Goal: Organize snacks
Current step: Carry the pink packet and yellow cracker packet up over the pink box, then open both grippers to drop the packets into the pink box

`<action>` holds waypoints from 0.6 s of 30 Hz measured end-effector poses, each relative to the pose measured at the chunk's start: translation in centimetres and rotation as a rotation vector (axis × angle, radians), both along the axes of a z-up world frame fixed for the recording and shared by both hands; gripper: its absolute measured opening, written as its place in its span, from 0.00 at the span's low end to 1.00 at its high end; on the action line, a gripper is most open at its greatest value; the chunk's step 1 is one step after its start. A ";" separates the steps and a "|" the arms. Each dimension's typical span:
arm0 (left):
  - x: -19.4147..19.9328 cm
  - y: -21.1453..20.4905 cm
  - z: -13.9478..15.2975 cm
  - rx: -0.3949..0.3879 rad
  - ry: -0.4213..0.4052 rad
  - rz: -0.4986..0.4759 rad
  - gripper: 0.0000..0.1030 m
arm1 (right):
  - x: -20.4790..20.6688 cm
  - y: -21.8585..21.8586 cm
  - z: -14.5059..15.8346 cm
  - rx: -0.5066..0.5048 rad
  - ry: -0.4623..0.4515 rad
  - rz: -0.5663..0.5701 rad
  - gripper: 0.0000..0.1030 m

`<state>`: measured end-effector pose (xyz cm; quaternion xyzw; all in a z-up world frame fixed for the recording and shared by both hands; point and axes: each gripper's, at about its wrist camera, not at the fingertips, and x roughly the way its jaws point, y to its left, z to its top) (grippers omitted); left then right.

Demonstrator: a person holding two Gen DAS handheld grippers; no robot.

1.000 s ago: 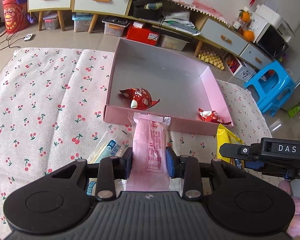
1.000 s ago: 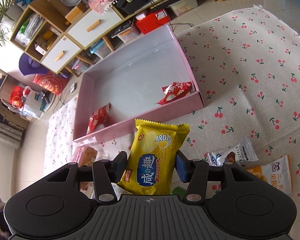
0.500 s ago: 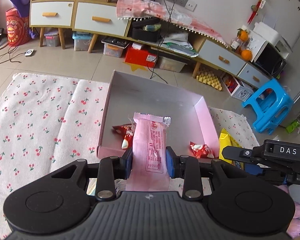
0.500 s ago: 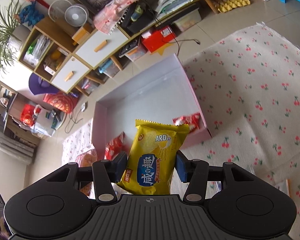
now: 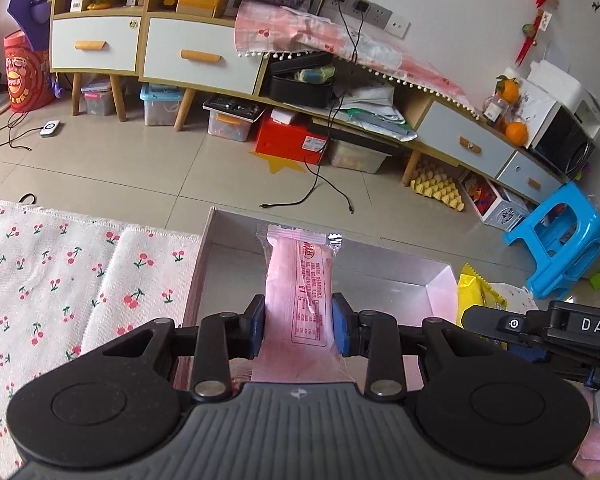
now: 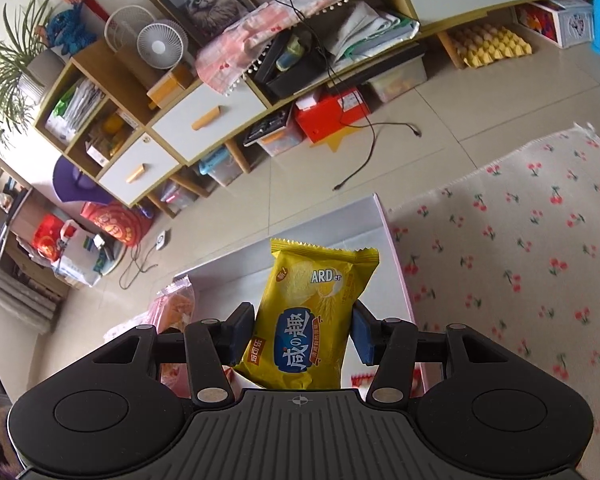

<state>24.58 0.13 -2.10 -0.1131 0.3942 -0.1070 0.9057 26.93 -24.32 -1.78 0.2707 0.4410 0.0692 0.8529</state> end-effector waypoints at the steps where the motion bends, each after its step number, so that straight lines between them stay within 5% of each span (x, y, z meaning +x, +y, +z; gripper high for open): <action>1: 0.2 0.0 -0.2 0.008 -0.003 -0.003 0.30 | 0.5 0.2 -0.4 -0.009 -0.003 0.009 0.49; 18: 1.4 0.0 -1.9 0.112 0.012 -0.032 0.33 | 2.9 2.0 -2.6 -0.093 -0.021 0.061 0.51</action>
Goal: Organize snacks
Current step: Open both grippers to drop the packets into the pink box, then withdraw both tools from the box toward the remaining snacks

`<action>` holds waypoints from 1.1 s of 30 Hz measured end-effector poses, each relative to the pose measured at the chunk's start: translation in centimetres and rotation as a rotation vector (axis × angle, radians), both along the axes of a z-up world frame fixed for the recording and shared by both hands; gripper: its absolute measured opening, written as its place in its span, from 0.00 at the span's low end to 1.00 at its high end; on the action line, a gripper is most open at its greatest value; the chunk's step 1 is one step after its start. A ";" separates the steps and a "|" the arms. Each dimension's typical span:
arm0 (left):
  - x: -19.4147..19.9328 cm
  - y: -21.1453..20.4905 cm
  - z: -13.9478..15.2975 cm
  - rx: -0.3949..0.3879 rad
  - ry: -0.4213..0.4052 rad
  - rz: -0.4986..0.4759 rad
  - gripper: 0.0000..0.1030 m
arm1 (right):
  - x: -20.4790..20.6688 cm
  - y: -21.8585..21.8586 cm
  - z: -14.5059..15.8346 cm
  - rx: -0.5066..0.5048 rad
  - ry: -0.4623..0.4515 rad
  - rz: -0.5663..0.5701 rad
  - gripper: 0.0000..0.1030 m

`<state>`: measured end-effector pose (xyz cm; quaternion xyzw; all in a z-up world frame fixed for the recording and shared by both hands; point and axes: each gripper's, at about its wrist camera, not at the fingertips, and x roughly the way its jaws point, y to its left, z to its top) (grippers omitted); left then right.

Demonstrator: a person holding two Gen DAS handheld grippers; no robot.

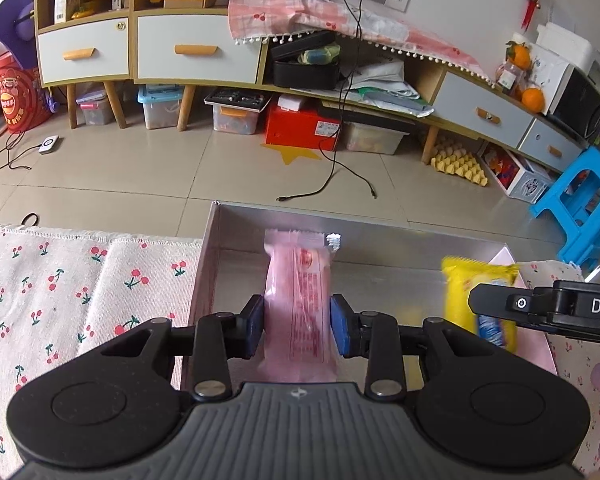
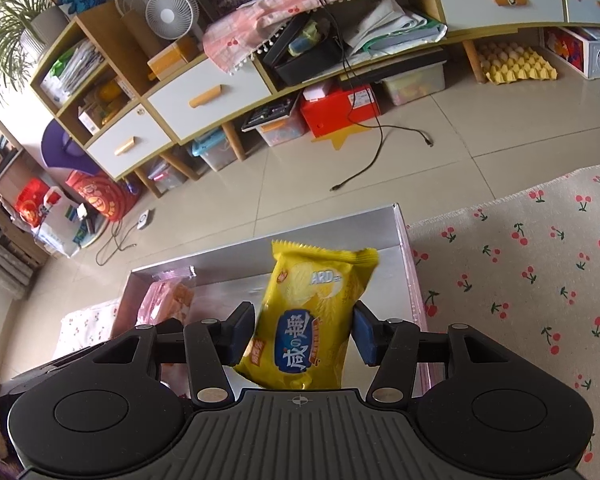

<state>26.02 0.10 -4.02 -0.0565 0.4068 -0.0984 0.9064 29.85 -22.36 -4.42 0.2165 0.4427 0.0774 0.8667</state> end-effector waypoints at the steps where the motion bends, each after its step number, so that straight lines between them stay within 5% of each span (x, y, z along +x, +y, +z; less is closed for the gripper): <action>1: 0.0 0.0 0.0 0.003 0.000 -0.001 0.40 | 0.0 -0.1 0.1 0.006 0.002 -0.002 0.55; 3: 0.2 -0.1 0.1 0.006 0.015 -0.005 0.54 | -0.1 -0.4 0.3 0.023 0.005 -0.018 0.69; 12: -0.5 -0.6 1.4 0.028 0.025 -0.022 0.71 | -1.1 -1.4 2.1 0.010 -0.001 -0.028 0.69; 33: -8.2 -1.3 6.0 0.107 -0.044 -0.052 0.87 | -10.7 -0.7 8.2 -0.076 -0.036 0.031 0.77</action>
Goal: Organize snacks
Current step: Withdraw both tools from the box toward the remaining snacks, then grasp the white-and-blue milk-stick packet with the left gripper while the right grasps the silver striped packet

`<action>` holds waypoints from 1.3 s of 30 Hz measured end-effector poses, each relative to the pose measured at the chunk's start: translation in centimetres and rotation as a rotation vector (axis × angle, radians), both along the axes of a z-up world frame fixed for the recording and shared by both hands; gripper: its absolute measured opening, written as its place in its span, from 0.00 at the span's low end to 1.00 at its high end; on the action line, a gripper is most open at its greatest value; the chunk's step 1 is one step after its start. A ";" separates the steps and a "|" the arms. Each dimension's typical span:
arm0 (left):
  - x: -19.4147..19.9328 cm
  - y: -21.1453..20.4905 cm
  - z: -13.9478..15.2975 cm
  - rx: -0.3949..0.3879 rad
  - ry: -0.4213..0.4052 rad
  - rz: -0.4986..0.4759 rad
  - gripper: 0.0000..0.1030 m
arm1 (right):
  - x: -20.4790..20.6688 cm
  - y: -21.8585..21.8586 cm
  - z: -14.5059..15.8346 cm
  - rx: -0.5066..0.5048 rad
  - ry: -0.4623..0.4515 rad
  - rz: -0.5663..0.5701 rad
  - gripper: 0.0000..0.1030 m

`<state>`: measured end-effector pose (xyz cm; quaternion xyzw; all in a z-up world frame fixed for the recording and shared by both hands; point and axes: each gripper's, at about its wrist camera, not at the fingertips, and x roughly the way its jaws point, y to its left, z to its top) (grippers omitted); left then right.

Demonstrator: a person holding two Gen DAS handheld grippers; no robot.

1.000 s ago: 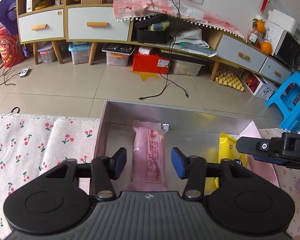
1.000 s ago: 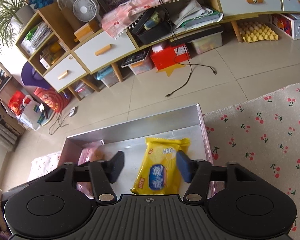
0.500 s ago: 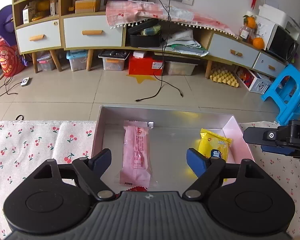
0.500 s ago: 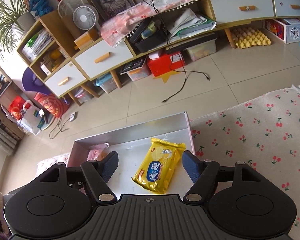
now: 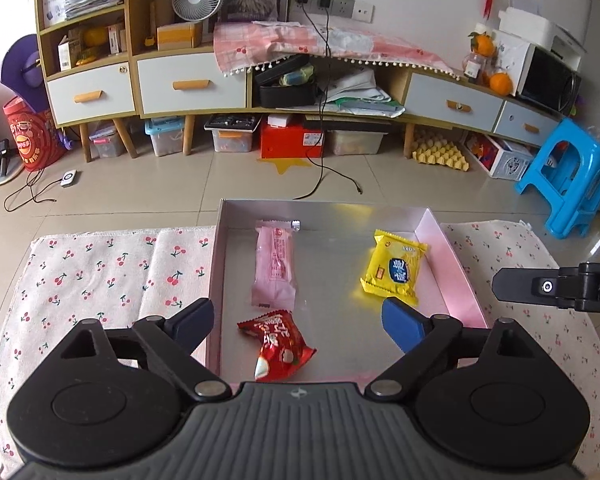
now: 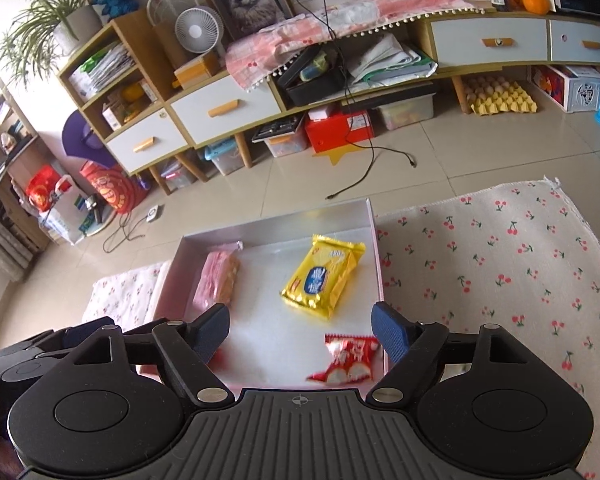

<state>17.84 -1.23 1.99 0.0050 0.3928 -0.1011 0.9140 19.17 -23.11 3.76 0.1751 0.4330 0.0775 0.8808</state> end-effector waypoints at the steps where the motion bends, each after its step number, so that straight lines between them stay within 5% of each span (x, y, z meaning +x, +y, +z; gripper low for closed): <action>1: -0.4 -0.1 0.1 0.009 -0.003 -0.003 0.88 | -0.4 0.1 0.1 -0.002 -0.001 0.003 0.78; 22: -7.0 1.8 0.1 0.031 -0.009 0.039 0.99 | -8.8 2.5 0.8 -0.149 -0.010 0.065 0.83; 39: -11.1 5.2 -3.7 0.065 0.032 0.018 0.99 | -12.9 4.3 -2.8 -0.226 -0.024 0.217 0.87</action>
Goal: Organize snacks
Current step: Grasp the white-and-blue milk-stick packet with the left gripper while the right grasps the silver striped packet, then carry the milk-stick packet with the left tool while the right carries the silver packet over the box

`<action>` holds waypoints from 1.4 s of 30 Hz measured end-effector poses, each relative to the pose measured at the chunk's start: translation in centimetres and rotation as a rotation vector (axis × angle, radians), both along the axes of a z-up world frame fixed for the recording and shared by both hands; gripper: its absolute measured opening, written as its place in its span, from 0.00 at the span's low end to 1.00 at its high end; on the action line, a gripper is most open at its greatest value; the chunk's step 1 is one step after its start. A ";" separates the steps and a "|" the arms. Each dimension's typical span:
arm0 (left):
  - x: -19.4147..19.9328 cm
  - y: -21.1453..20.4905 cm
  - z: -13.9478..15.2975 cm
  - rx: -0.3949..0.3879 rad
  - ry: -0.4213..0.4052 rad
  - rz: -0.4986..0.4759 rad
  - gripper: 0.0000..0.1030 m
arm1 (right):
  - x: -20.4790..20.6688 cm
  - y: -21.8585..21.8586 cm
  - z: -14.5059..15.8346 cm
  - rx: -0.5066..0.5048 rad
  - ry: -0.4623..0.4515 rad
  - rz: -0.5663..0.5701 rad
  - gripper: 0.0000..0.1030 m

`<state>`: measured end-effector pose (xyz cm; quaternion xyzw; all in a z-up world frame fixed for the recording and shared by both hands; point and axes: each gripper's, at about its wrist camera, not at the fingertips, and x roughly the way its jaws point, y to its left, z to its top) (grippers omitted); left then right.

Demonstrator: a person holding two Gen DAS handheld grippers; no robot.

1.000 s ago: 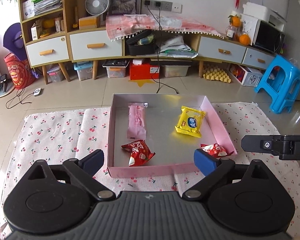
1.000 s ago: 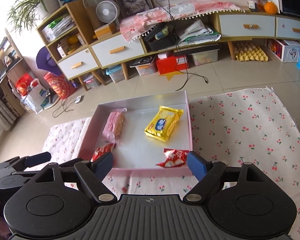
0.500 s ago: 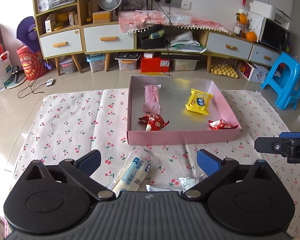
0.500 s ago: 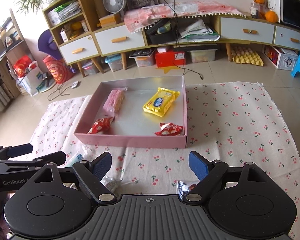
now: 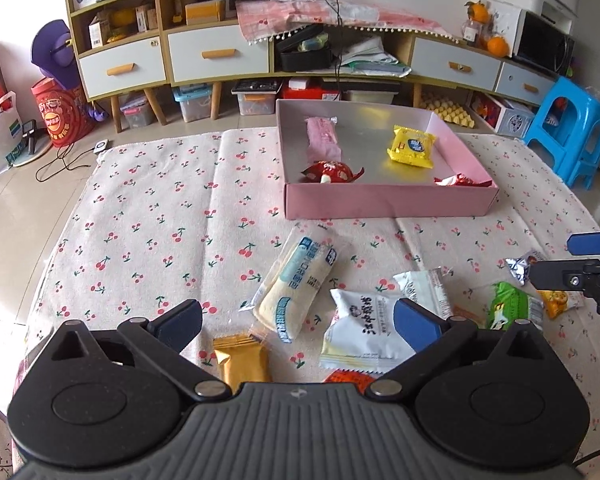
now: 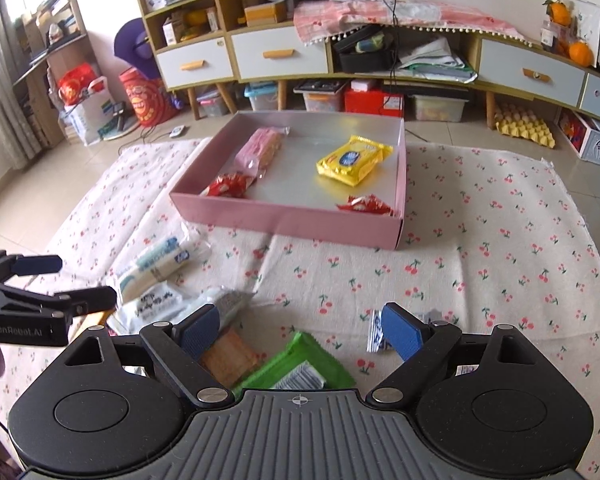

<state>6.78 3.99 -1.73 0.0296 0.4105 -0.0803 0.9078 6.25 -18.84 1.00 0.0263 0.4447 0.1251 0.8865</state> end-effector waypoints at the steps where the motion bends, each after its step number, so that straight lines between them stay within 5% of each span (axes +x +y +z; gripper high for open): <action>1: 0.1 0.3 -0.1 -0.002 0.011 0.007 0.99 | -0.1 0.1 -0.2 -0.008 0.004 0.004 0.87; 8: 1.0 2.1 -0.5 -0.039 0.030 0.051 0.96 | 0.2 1.0 -0.7 0.052 0.058 0.016 0.87; 18: 4.0 2.5 -2.7 -0.069 0.102 0.019 0.72 | 1.6 3.5 -1.0 0.258 0.189 0.031 0.85; 25: 4.8 2.1 -3.3 -0.072 0.129 -0.028 0.59 | 2.7 4.9 -2.7 0.322 0.308 0.012 0.55; 30: 5.4 1.8 -3.8 -0.070 0.155 -0.028 0.52 | 3.1 5.8 -3.7 0.292 0.321 0.011 0.41; 42: 5.8 1.3 -3.6 -0.054 0.154 0.004 0.39 | 2.2 8.7 -3.2 0.093 0.204 0.126 0.36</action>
